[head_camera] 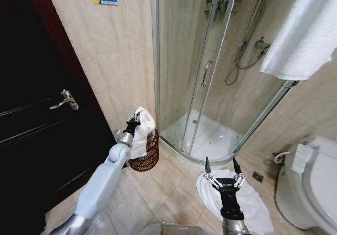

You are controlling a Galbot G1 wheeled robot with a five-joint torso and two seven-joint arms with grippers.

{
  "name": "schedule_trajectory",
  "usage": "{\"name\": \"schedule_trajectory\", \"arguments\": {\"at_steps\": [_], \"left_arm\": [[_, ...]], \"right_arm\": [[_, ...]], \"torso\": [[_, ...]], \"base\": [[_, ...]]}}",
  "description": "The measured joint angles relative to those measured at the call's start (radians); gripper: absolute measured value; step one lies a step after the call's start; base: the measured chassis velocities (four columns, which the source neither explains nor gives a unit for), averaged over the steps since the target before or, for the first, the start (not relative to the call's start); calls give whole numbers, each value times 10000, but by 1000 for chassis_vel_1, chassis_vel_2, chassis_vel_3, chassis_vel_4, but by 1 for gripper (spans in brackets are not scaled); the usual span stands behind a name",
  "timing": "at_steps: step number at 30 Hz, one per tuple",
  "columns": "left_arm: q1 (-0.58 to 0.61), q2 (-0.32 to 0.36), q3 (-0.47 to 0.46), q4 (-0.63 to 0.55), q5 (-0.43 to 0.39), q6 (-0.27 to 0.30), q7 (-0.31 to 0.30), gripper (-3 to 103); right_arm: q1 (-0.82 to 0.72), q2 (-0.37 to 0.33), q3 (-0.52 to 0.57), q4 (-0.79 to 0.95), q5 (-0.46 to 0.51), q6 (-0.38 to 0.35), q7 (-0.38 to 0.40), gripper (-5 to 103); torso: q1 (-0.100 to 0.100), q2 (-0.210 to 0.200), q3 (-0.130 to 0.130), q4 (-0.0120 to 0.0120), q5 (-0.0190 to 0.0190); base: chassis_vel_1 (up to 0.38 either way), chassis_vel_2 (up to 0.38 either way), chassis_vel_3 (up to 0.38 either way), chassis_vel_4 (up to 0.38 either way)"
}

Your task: Discard the used towel into the hamper.

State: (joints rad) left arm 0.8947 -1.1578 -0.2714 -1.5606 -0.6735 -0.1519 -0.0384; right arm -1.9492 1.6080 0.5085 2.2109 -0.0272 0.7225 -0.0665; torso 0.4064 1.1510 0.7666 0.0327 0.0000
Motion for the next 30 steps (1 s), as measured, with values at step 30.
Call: {"name": "schedule_trajectory", "arguments": {"at_steps": [30], "left_arm": [[-1412, -680, 1519, 3139, 593, -833, -387, 1]], "right_arm": [[246, 0, 320, -22, 668, 681, -1171, 100]], "torso": [[-7, 3, -2, 0, 0]], "base": [[-64, 74, 69, -69]]}}
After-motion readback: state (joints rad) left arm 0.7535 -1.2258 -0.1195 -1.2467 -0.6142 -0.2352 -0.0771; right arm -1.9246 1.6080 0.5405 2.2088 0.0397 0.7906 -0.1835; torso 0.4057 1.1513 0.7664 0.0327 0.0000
